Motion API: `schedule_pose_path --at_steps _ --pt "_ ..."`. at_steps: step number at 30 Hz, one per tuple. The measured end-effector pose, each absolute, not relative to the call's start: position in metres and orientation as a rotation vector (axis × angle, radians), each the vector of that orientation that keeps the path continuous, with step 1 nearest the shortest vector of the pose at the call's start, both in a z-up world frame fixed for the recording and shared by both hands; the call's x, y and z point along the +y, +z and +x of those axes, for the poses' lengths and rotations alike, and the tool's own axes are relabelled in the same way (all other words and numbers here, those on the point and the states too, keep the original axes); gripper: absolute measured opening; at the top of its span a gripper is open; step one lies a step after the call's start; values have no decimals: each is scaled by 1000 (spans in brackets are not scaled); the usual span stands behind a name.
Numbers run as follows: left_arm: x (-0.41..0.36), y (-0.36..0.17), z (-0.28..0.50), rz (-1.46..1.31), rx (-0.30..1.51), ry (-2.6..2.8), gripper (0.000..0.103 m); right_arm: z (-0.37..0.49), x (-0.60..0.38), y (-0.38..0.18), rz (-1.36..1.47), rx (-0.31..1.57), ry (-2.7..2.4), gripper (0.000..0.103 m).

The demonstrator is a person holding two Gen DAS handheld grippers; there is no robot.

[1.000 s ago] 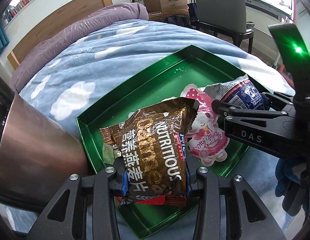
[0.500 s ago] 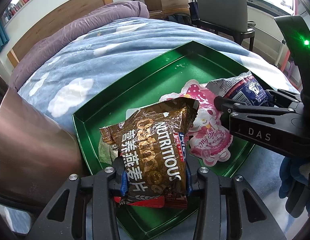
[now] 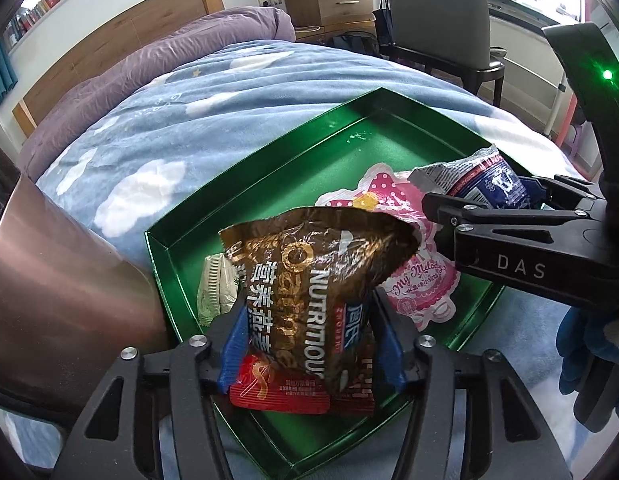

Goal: Organize snacks

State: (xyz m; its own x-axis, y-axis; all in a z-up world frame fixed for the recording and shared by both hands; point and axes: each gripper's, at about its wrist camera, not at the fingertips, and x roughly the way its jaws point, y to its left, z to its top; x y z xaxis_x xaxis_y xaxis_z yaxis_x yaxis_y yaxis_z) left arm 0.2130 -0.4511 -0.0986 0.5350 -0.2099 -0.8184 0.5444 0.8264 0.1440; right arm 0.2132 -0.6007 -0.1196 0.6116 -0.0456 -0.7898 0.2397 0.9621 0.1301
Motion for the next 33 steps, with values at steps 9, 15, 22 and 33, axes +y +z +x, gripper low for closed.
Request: schedule_pose_path --at_steps 9,15,22,33 --pt "-437 -71 204 371 848 -484 61 205 -591 -84 203 852 -168 103" --pt "-416 -45 179 329 819 -521 66 185 -571 -53 176 822 -155 103" --pt "-373 -15 133 287 781 -556 76 145 -532 -28 154 804 -122 103" --pt "-244 6 83 139 793 -384 76 82 -439 0 98 777 -22 103"
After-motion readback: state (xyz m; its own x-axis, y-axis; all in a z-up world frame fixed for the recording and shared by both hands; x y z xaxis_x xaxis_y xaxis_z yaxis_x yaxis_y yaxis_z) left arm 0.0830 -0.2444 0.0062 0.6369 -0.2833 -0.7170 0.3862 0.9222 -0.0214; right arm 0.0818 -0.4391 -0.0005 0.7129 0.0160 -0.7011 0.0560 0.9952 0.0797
